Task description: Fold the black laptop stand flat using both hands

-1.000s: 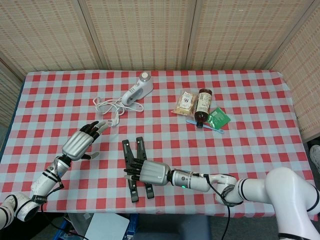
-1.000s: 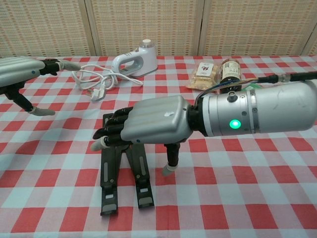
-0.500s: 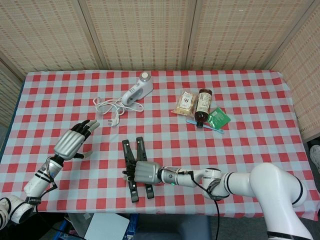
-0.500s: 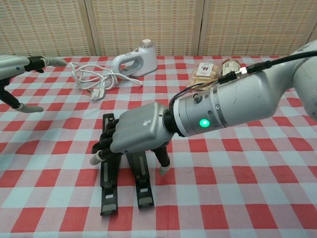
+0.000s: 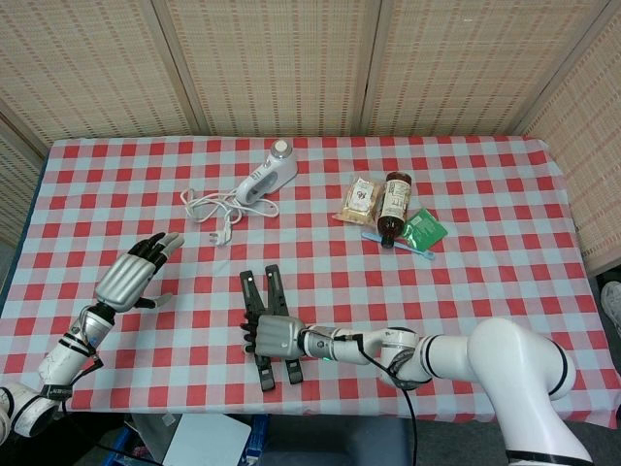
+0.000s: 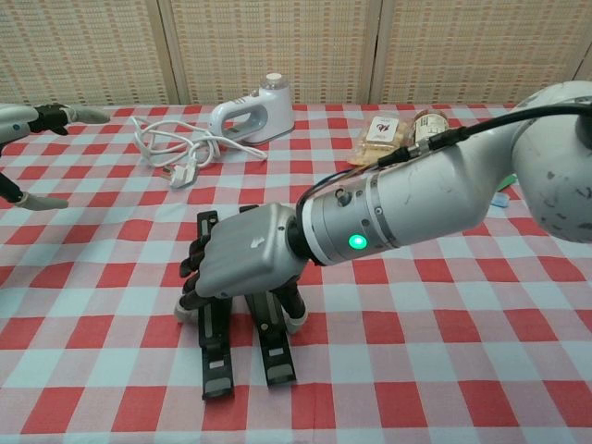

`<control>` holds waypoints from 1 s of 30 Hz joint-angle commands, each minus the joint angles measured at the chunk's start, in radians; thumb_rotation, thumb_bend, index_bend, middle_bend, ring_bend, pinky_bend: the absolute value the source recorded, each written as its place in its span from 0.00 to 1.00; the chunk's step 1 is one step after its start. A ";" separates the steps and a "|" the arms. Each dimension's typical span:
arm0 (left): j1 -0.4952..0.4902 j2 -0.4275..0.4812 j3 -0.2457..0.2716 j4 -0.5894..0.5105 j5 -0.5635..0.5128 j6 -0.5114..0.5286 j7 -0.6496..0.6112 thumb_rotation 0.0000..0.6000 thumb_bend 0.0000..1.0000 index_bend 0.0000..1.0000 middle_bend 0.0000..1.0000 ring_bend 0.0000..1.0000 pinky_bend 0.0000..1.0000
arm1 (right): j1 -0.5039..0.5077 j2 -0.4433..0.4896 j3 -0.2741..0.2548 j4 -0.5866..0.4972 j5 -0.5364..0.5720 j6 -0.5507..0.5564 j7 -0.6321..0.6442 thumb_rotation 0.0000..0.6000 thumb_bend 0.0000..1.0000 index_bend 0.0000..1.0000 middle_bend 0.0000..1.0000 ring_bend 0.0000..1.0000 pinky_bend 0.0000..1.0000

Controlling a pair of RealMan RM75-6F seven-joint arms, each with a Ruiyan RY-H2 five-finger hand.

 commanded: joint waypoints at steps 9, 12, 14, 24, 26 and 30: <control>0.000 -0.013 -0.001 0.015 0.008 -0.005 -0.003 1.00 0.22 0.00 0.00 0.00 0.15 | -0.039 -0.034 -0.035 0.067 -0.041 0.138 0.038 1.00 0.26 0.47 0.42 0.08 0.00; -0.002 -0.012 -0.005 0.013 0.007 -0.006 -0.002 1.00 0.22 0.00 0.00 0.00 0.15 | -0.044 -0.028 -0.034 0.066 -0.033 0.139 0.022 1.00 0.22 0.33 0.28 0.05 0.00; -0.002 -0.007 -0.010 0.006 0.004 -0.005 -0.001 1.00 0.22 0.00 0.00 0.00 0.15 | -0.059 -0.016 -0.019 0.045 0.001 0.133 -0.007 1.00 0.16 0.10 0.12 0.01 0.00; 0.039 0.061 -0.046 -0.099 -0.074 0.013 0.065 1.00 0.22 0.00 0.00 0.00 0.15 | -0.232 0.167 0.040 -0.193 0.203 0.270 -0.235 1.00 0.11 0.00 0.00 0.00 0.00; 0.059 0.075 -0.057 -0.129 -0.102 0.031 0.087 1.00 0.22 0.00 0.00 0.00 0.15 | -0.284 0.225 0.039 -0.258 0.252 0.321 -0.286 1.00 0.11 0.00 0.00 0.00 0.00; 0.100 0.102 -0.068 -0.175 -0.141 0.068 0.127 1.00 0.22 0.00 0.00 0.00 0.15 | -0.388 0.324 0.022 -0.365 0.325 0.436 -0.357 1.00 0.14 0.00 0.05 0.00 0.00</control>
